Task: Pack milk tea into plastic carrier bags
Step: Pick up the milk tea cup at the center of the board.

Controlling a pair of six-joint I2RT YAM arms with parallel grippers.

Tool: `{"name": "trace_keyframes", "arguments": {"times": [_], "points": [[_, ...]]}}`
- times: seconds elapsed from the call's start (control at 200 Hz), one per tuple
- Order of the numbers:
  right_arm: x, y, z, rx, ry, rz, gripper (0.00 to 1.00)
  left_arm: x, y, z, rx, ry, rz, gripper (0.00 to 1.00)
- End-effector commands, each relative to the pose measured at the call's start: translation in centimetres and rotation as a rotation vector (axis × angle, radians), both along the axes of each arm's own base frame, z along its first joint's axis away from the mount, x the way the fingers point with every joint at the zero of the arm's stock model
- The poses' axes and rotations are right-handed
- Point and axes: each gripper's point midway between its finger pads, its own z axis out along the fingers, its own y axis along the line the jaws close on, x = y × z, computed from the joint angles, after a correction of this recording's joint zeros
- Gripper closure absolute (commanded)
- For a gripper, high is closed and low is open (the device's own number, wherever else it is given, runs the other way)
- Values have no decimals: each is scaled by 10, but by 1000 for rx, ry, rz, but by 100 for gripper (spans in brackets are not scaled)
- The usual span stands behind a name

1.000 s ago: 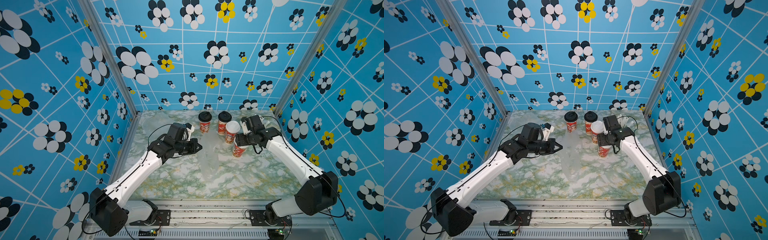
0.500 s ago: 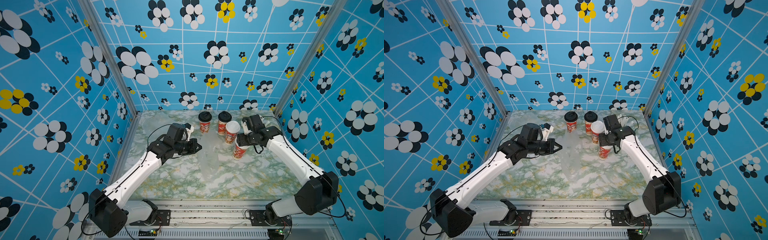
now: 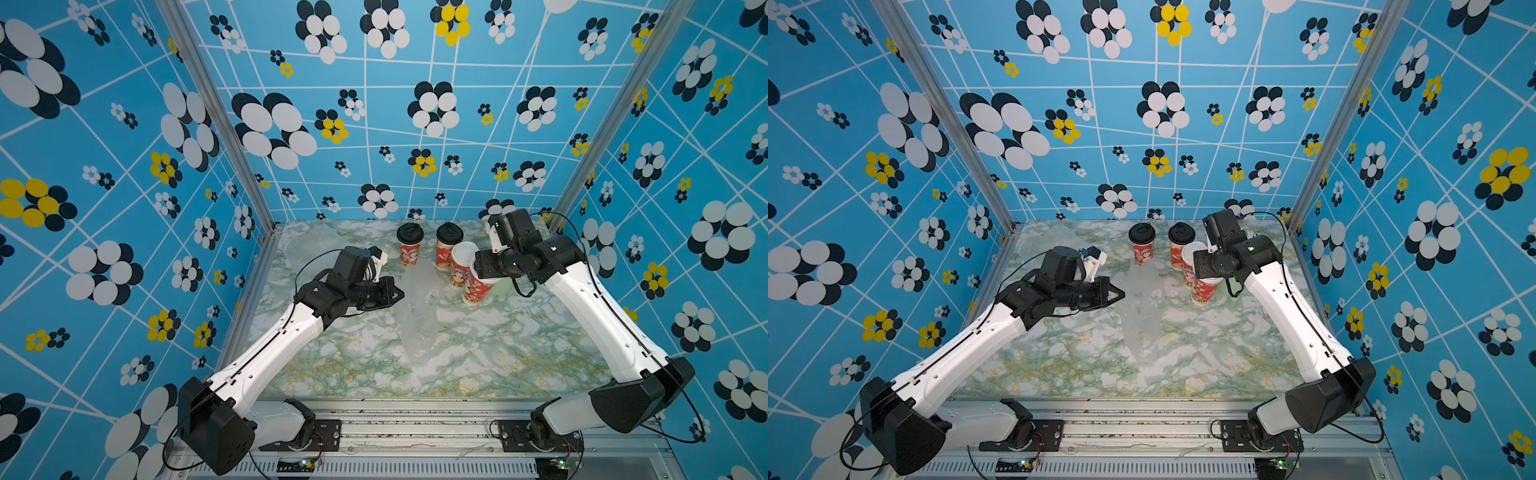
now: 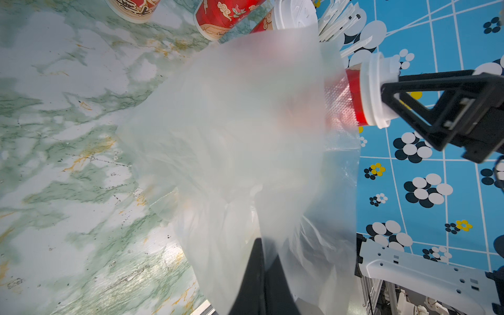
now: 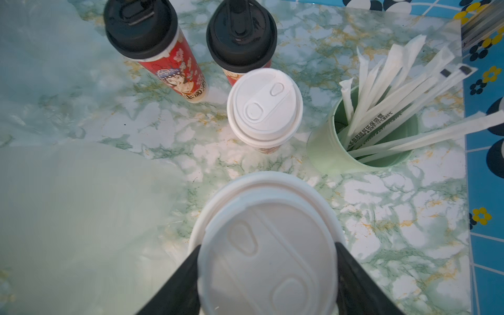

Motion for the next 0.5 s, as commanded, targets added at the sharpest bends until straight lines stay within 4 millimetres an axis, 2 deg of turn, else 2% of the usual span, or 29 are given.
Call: {"name": "trace_keyframes", "arguments": {"times": [0.0, 0.28, 0.495], "points": [[-15, -3, 21, -1, 9, -41, 35, -2, 3, 5, -17, -12, 3, 100], [-27, 13, 61, 40, -2, -39, 37, 0, 4, 1, -13, -2, 16, 100], [-29, 24, 78, 47, 5, -41, 41, 0, 3, -1, -13, 2, 15, 100]]}}
